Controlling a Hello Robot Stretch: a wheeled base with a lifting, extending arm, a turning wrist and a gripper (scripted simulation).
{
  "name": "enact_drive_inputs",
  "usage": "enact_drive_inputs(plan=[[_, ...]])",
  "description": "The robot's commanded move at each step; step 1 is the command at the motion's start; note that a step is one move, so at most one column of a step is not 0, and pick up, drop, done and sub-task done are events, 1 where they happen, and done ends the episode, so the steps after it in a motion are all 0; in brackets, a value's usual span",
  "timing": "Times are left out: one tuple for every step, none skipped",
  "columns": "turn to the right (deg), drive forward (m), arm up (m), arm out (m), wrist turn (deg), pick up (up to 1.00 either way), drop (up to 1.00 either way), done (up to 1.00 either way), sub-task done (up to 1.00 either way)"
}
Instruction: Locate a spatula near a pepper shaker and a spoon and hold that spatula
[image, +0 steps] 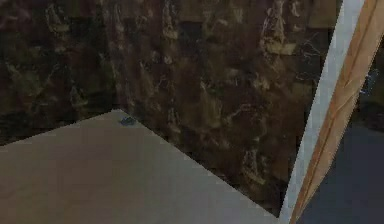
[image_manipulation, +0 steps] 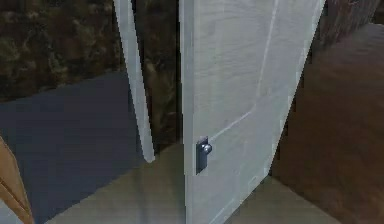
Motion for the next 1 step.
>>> enact_drive_inputs(plan=[[45.0,0.0,0.0,0.0,0.0,0.0,0.0,0.0,0.0]])
